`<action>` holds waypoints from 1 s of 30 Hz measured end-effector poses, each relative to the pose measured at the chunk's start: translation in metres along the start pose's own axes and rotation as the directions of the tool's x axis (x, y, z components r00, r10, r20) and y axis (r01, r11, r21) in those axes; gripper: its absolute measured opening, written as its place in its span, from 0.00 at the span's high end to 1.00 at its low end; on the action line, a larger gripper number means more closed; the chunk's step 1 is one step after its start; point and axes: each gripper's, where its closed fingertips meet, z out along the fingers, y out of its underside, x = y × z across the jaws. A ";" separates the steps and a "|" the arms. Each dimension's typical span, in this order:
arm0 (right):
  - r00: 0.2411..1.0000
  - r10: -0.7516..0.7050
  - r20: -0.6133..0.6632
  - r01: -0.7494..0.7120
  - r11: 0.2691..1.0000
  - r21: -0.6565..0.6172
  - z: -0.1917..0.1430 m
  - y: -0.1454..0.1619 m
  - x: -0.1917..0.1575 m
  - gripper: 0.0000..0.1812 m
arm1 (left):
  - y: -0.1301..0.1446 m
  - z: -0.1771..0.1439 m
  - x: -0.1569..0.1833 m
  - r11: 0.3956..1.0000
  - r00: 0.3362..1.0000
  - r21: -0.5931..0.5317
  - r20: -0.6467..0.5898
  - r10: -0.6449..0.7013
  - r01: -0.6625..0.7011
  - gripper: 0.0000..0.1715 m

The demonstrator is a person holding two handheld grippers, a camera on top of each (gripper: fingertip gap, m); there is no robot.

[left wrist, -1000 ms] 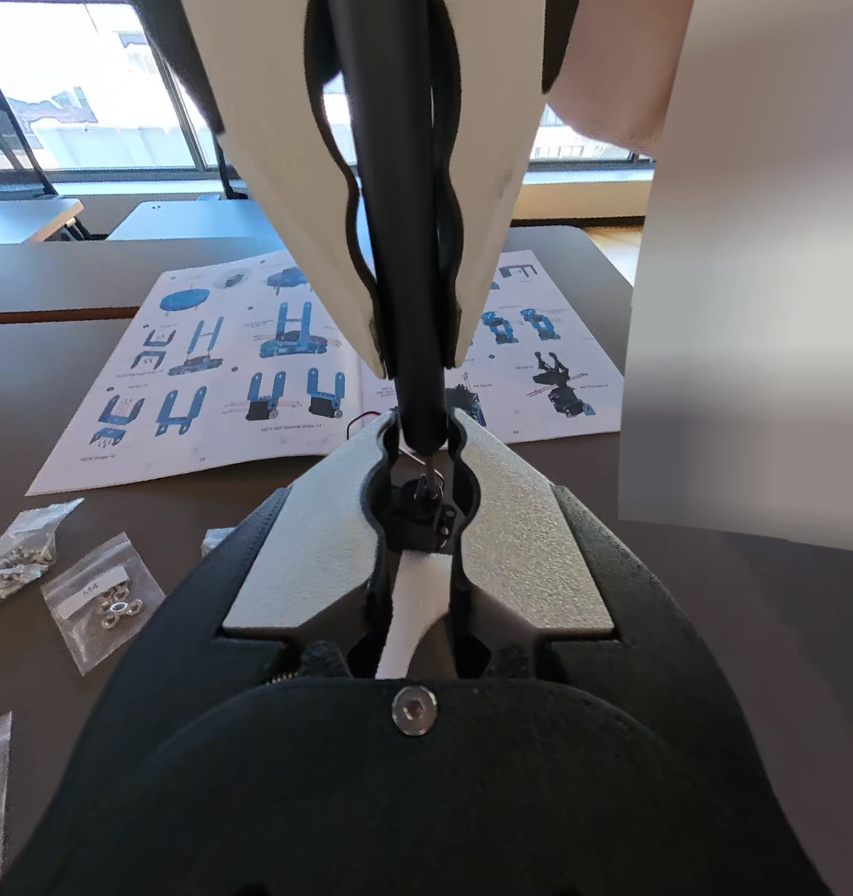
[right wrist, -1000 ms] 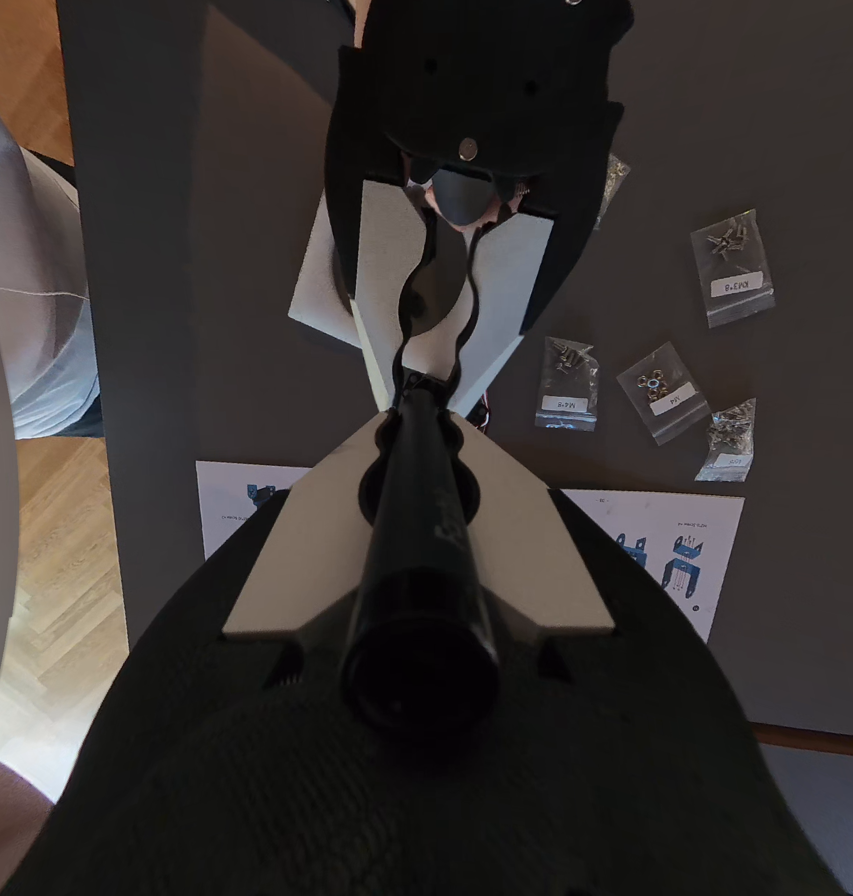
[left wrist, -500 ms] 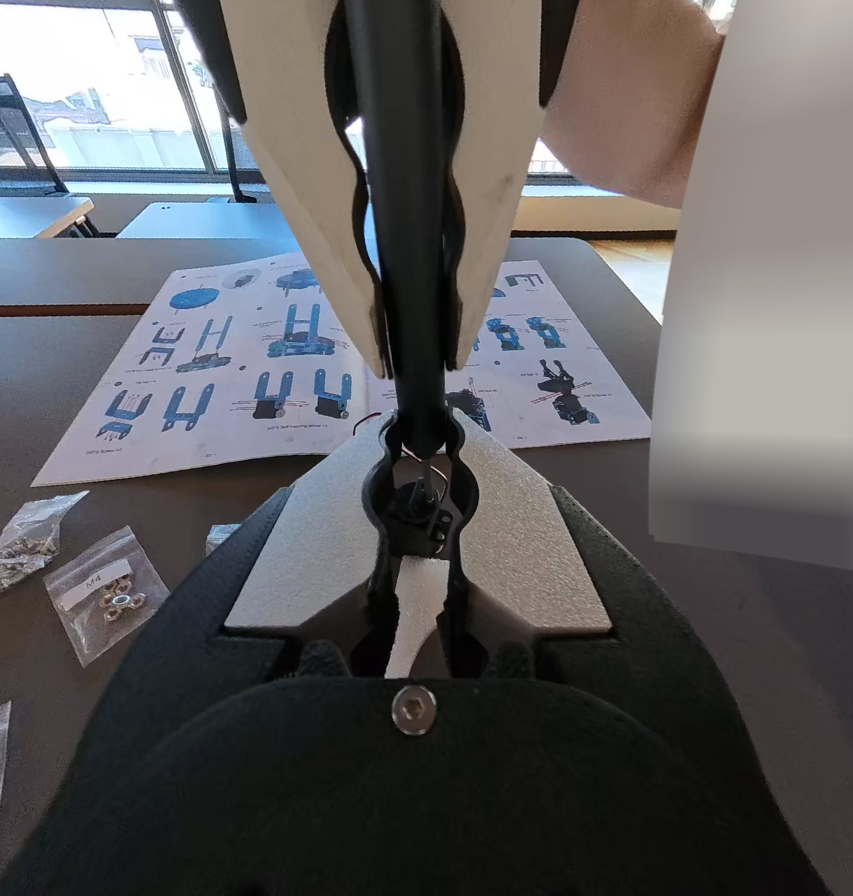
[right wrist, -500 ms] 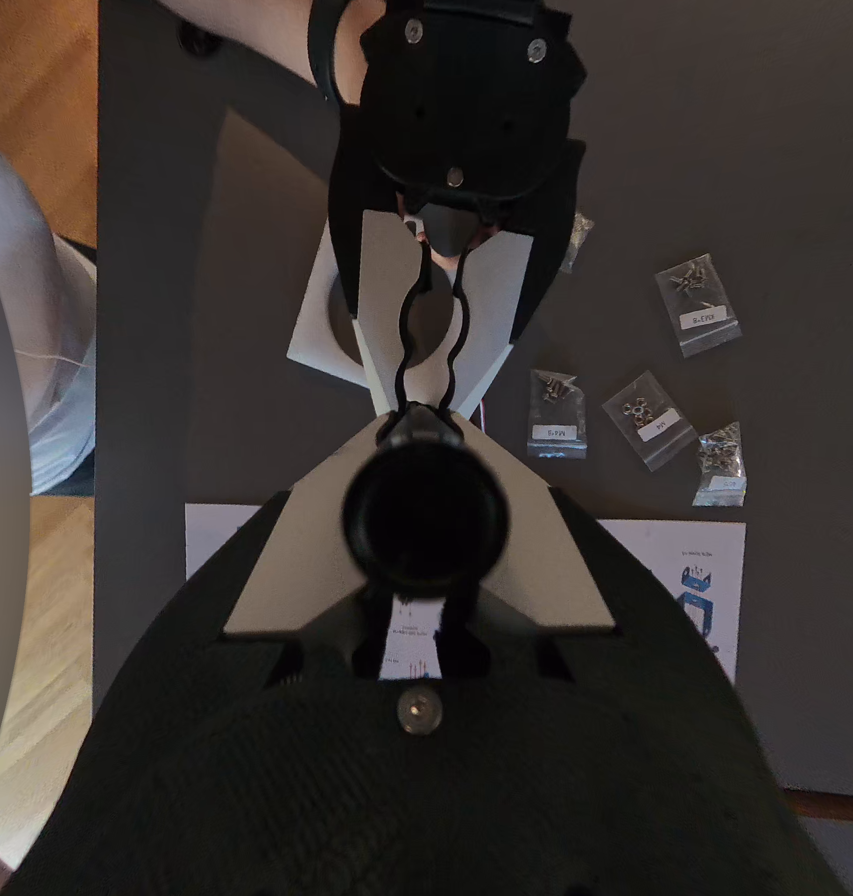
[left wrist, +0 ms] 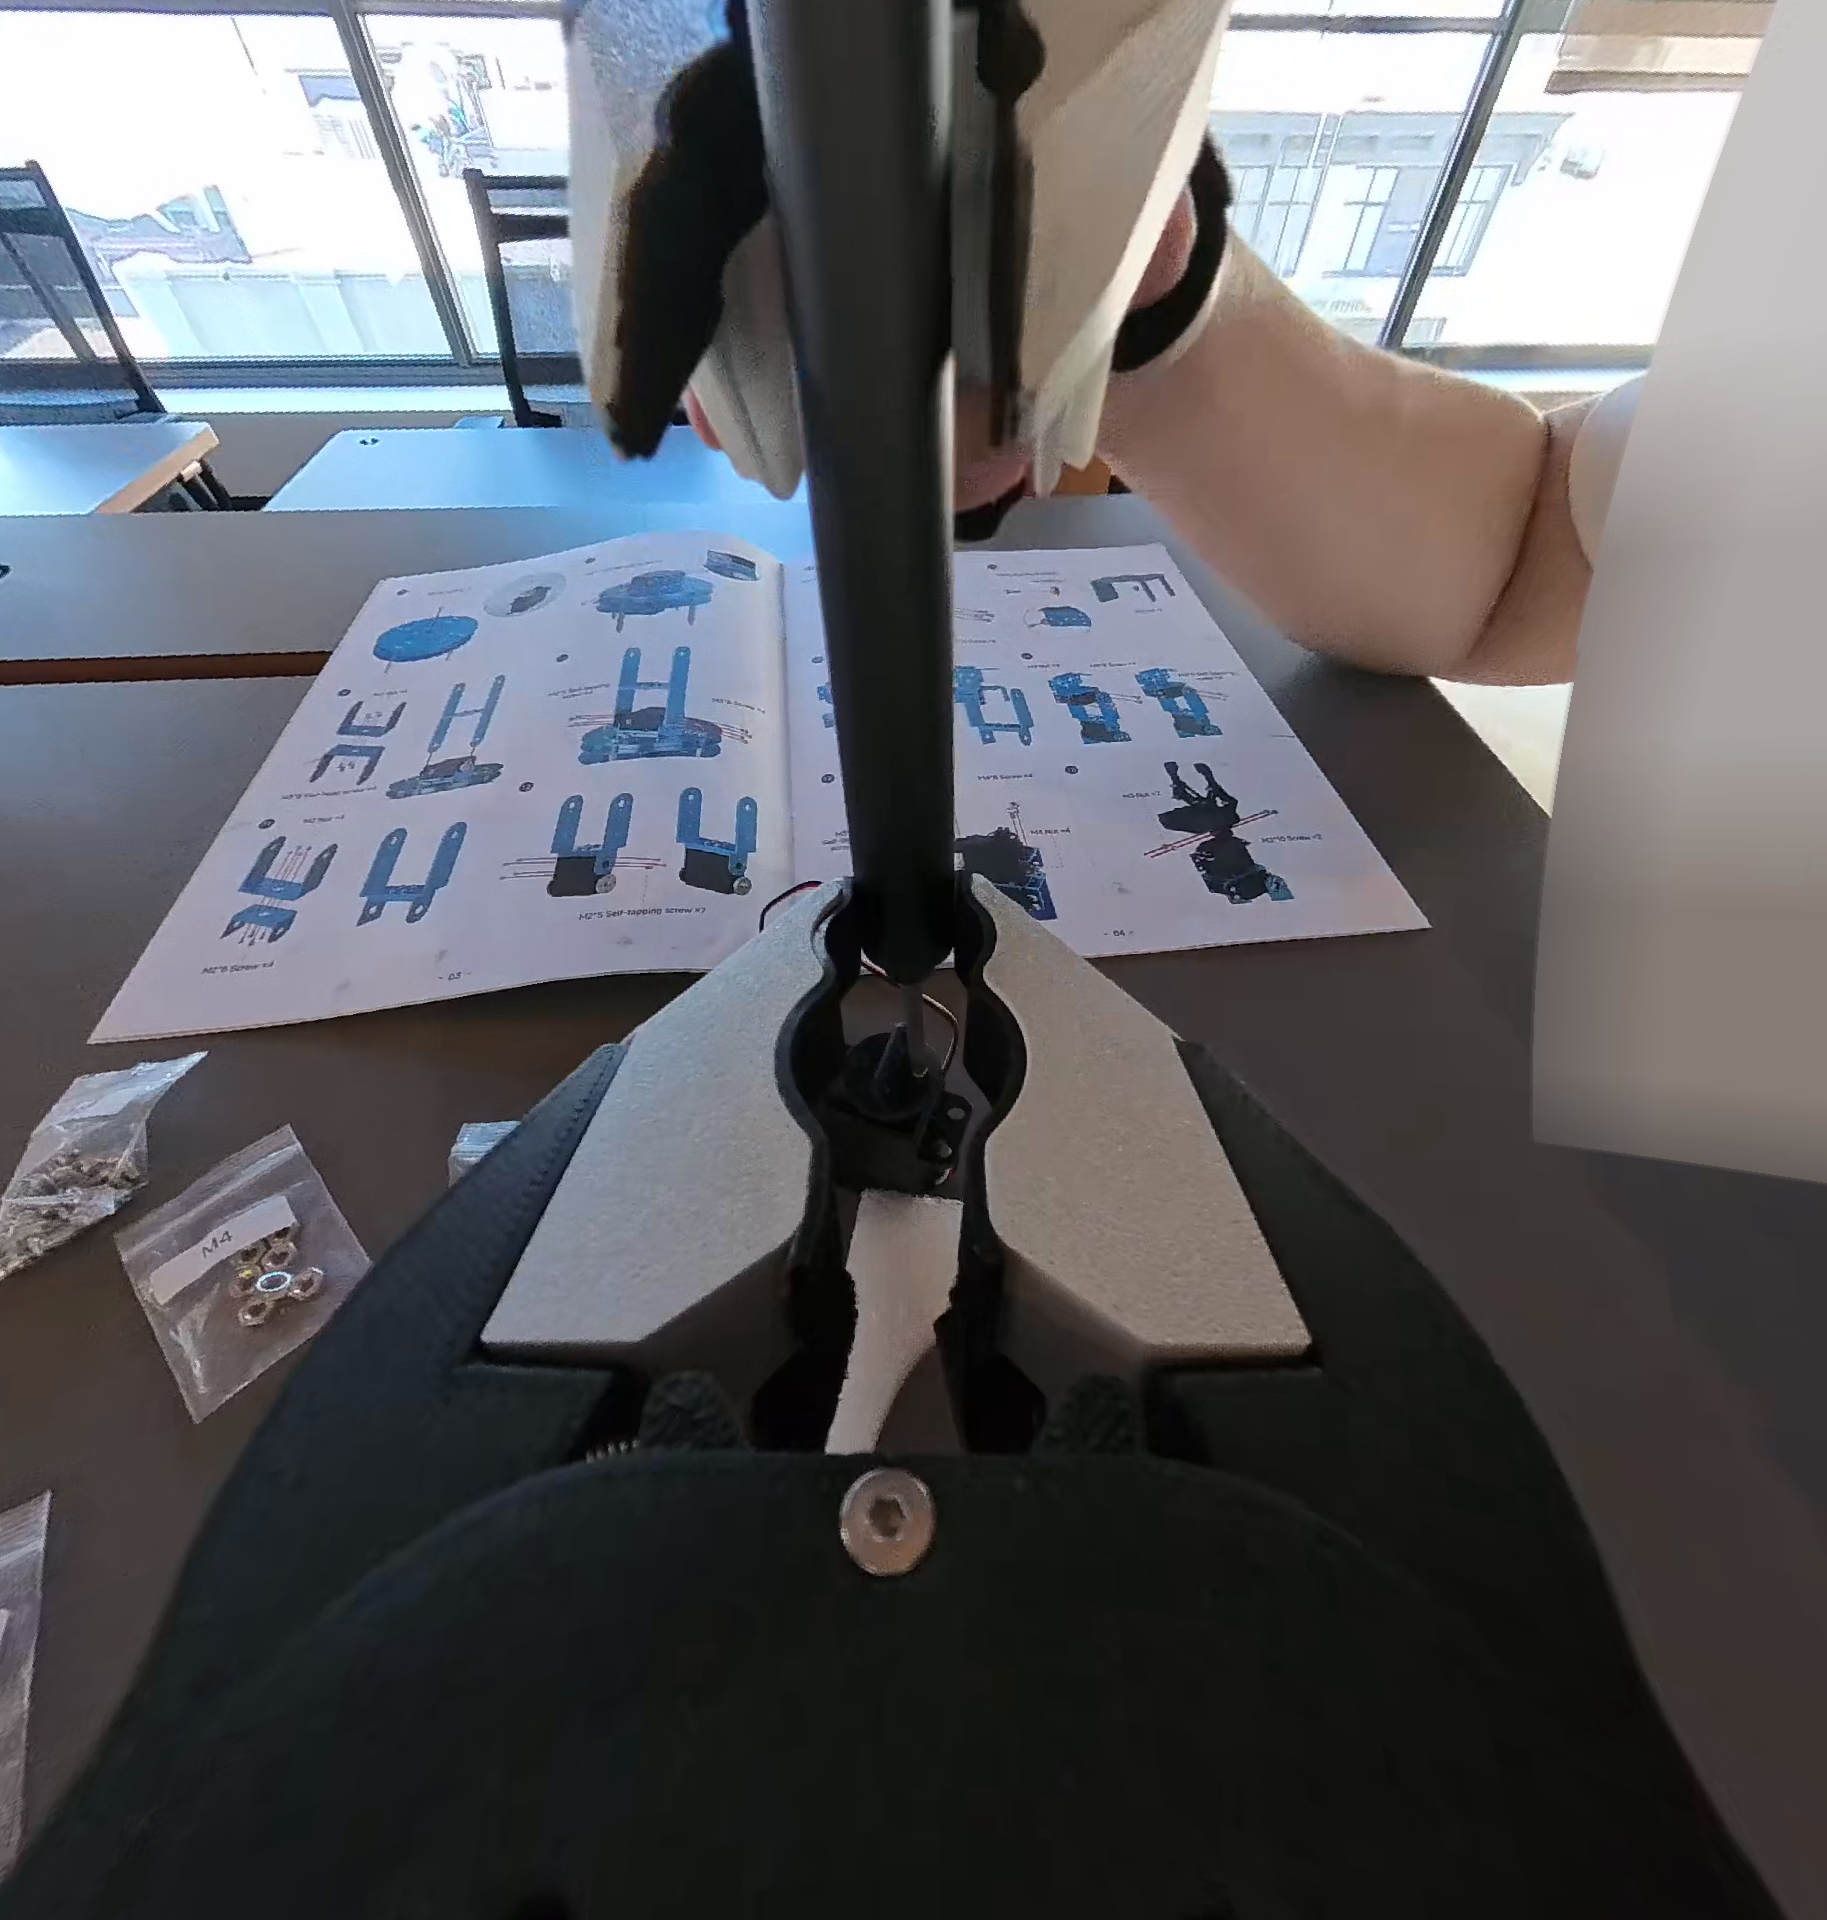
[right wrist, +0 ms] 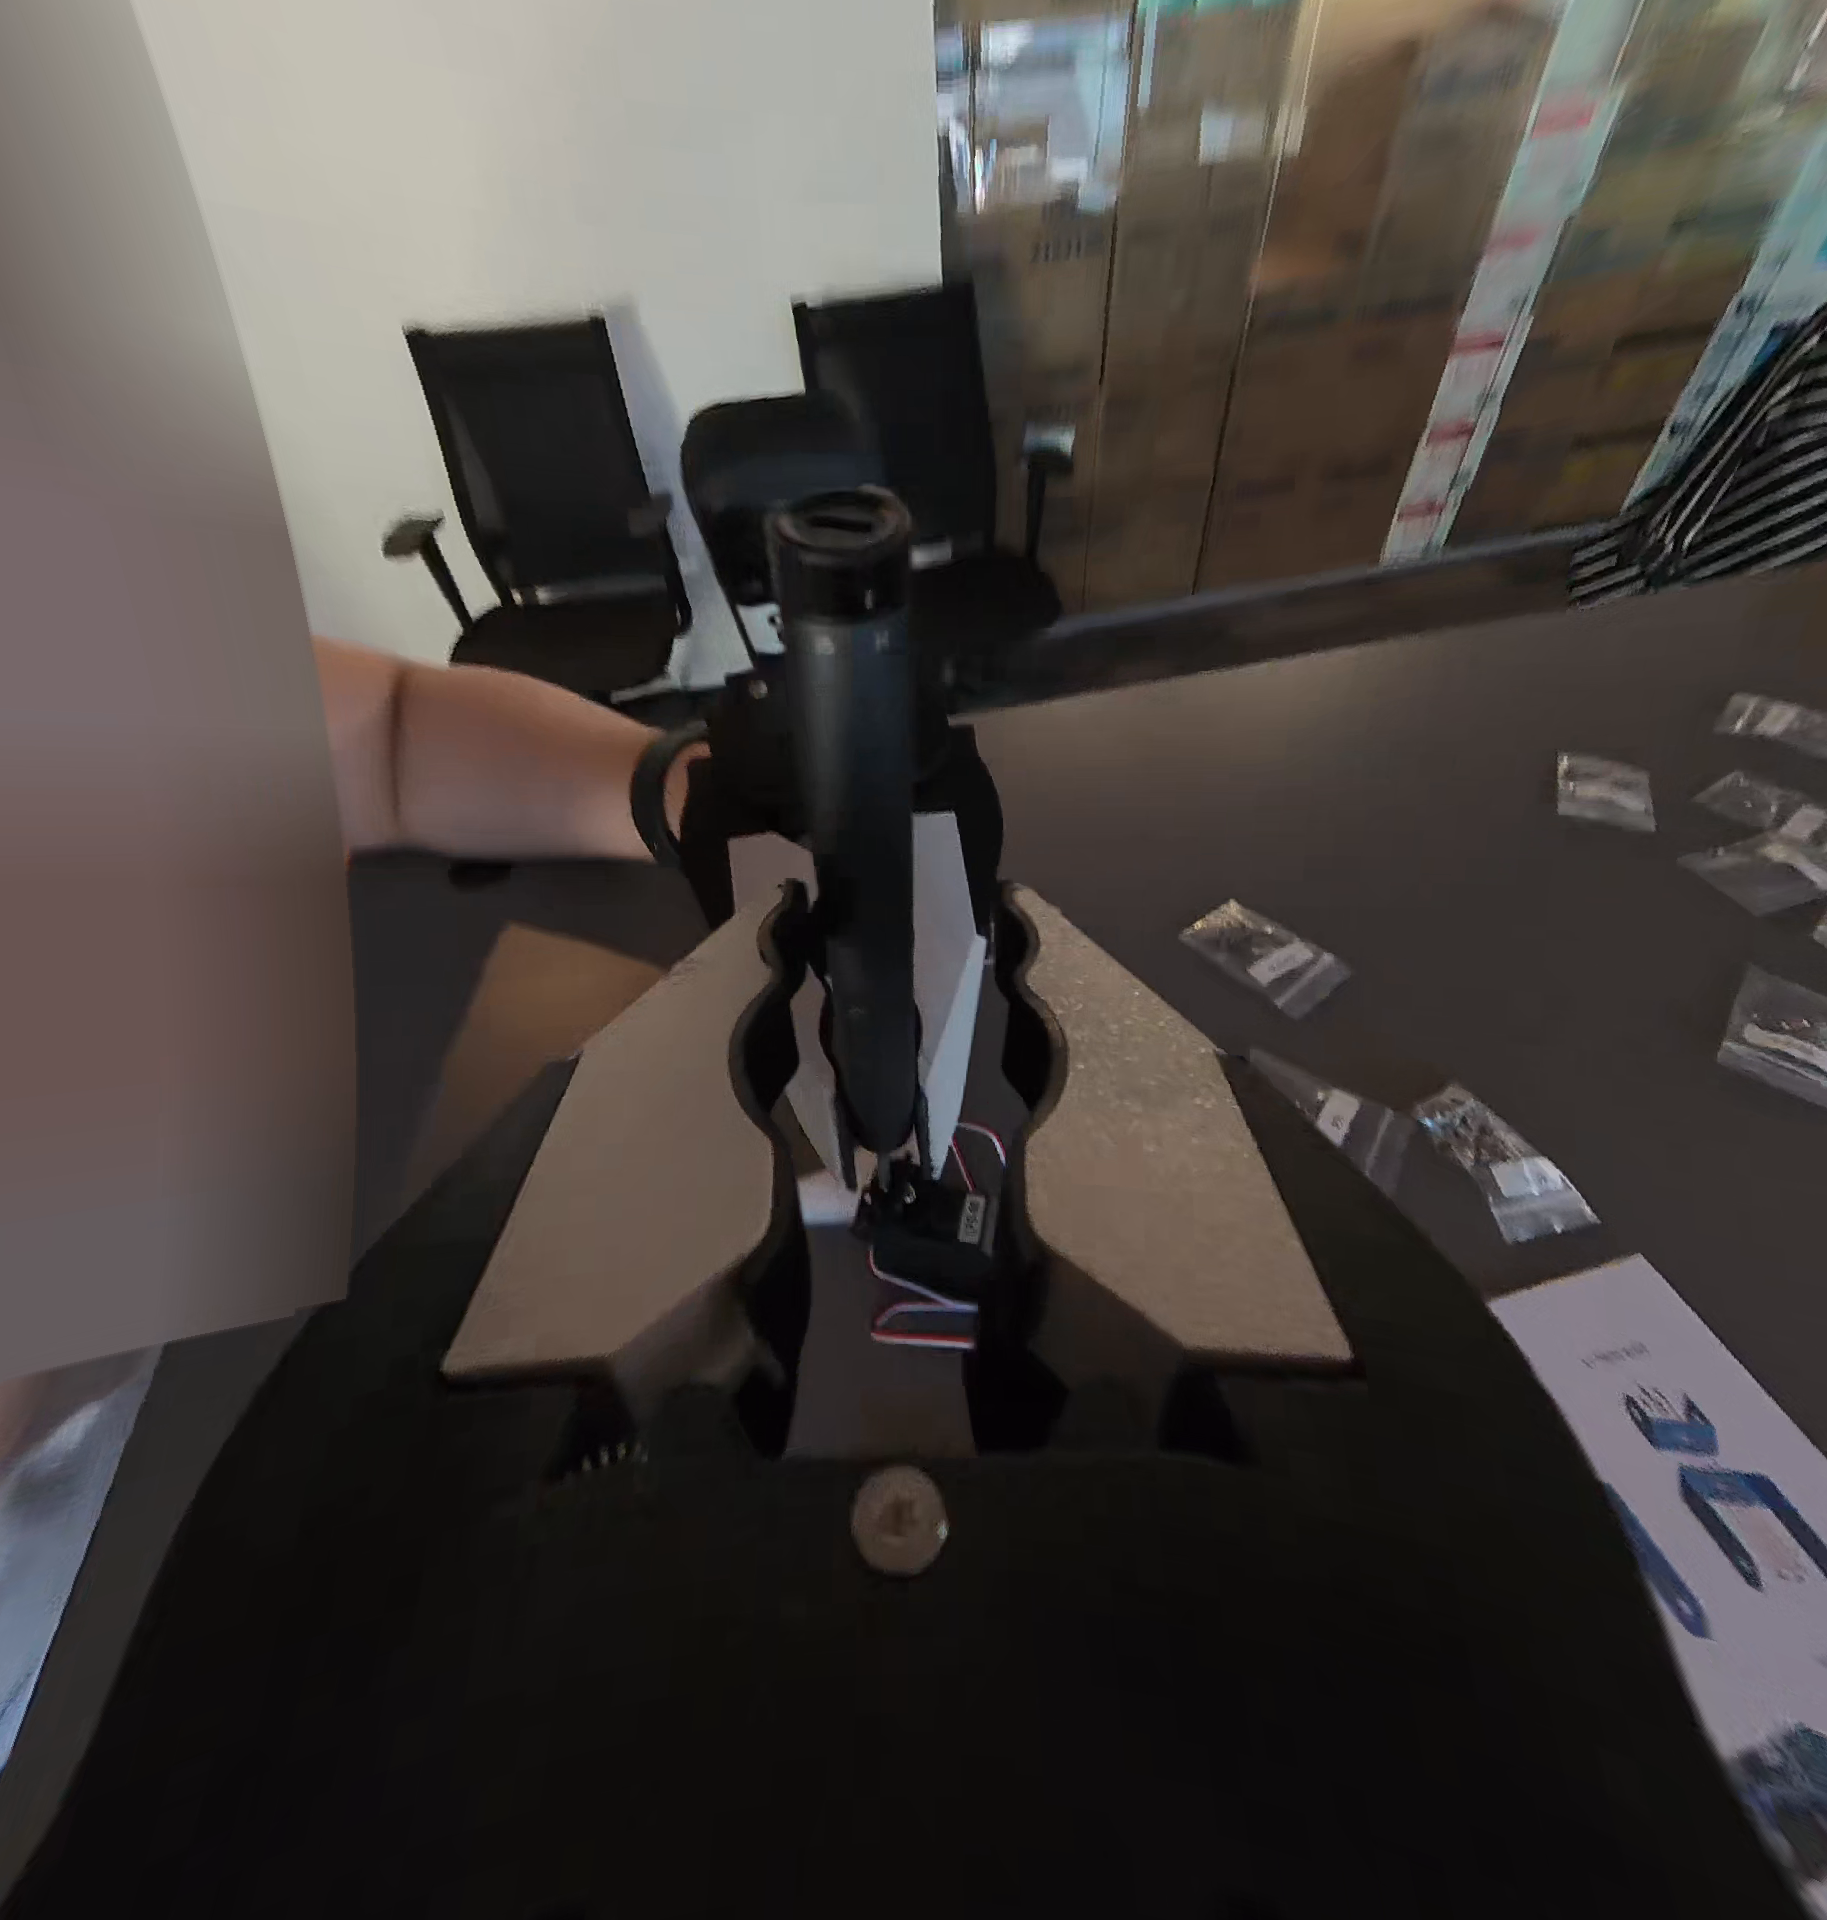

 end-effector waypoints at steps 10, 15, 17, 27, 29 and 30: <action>1.000 -0.021 0.011 0.021 1.000 0.020 0.006 0.001 -0.006 0.92 | 0.002 -0.006 0.001 1.000 1.000 -0.015 -0.007 0.008 -0.008 0.89; 0.998 -0.063 0.004 0.063 0.998 -0.004 0.005 0.002 -0.008 0.92 | 0.025 -0.022 -0.004 0.993 1.000 -0.121 -0.027 0.000 -0.004 0.80; 0.997 -0.079 0.006 0.079 0.997 -0.026 0.006 0.002 -0.010 0.92 | 0.029 -0.024 -0.009 0.992 1.000 -0.123 -0.021 -0.015 0.013 0.83; 0.991 -0.125 0.049 0.130 0.984 -0.121 0.009 0.003 -0.015 0.92 | 0.044 -0.013 -0.007 0.986 0.999 -0.161 -0.024 0.031 -0.035 0.88; 0.992 -0.118 0.050 0.124 0.983 -0.137 0.008 0.003 -0.015 0.92 | 0.044 -0.012 -0.006 0.986 0.999 -0.159 -0.022 0.044 -0.047 0.89; 0.992 -0.116 0.050 0.122 0.982 -0.141 0.008 0.003 -0.014 0.92 | 0.044 -0.012 -0.006 0.986 0.999 -0.160 -0.021 0.050 -0.052 0.90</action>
